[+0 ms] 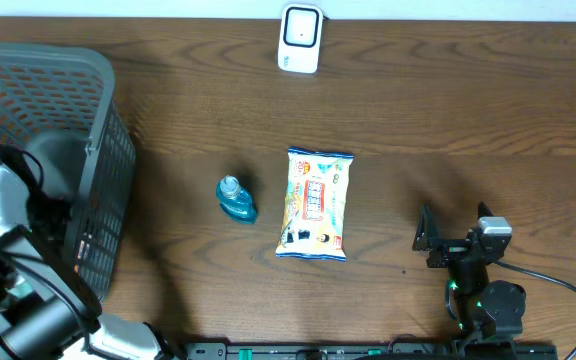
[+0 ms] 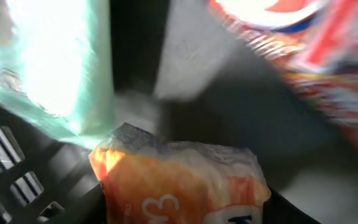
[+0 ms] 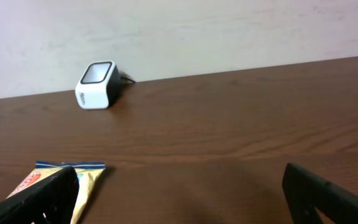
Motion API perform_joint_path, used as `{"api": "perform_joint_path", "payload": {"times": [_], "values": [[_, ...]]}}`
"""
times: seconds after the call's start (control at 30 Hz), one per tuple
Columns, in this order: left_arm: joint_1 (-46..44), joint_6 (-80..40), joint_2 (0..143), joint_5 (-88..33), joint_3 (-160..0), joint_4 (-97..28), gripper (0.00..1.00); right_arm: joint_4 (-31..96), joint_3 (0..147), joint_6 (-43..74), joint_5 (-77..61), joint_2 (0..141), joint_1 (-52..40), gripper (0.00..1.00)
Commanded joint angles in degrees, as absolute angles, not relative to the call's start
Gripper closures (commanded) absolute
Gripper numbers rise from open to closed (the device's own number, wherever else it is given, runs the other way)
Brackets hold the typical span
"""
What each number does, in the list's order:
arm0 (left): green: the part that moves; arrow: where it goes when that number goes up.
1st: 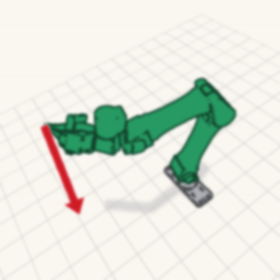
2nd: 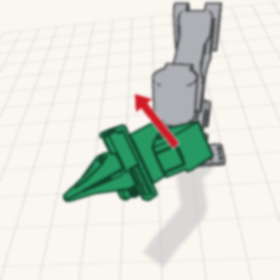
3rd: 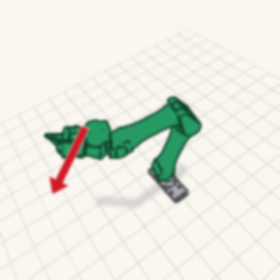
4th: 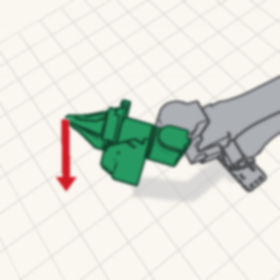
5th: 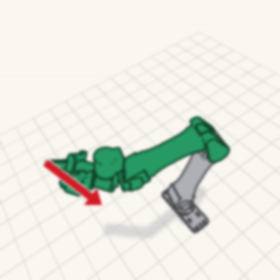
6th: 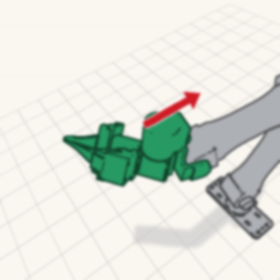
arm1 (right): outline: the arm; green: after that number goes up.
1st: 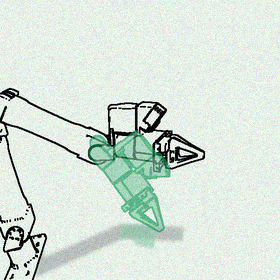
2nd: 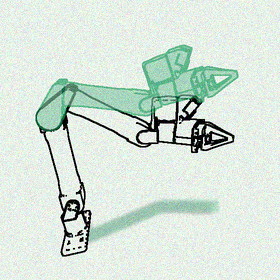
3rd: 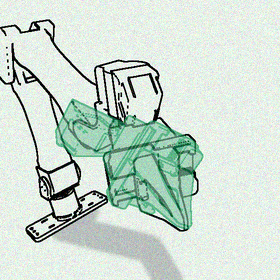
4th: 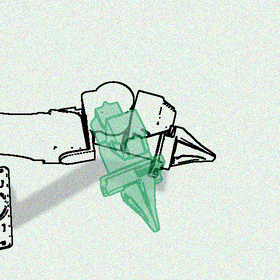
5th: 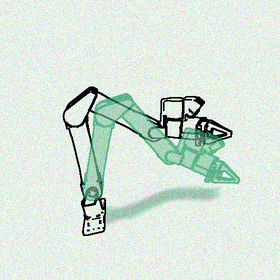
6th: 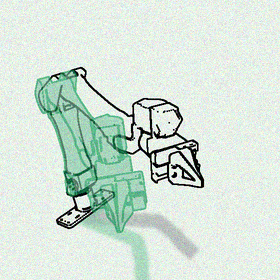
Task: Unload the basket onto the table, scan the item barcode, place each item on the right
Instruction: 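Reach the left gripper into the basket toward the next item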
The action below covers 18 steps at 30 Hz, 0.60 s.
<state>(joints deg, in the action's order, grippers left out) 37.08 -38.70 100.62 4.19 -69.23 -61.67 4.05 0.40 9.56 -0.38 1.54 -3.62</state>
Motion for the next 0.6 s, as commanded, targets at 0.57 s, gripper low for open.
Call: {"api": "perform_joint_path", "payload": {"times": [0.57], "values": [[13.85, -44.91, 61.67, -25.61, -85.23, -50.35, 0.44, 4.29, 0.32, 8.71, -0.14, 1.52, -3.79, 0.01]]}}
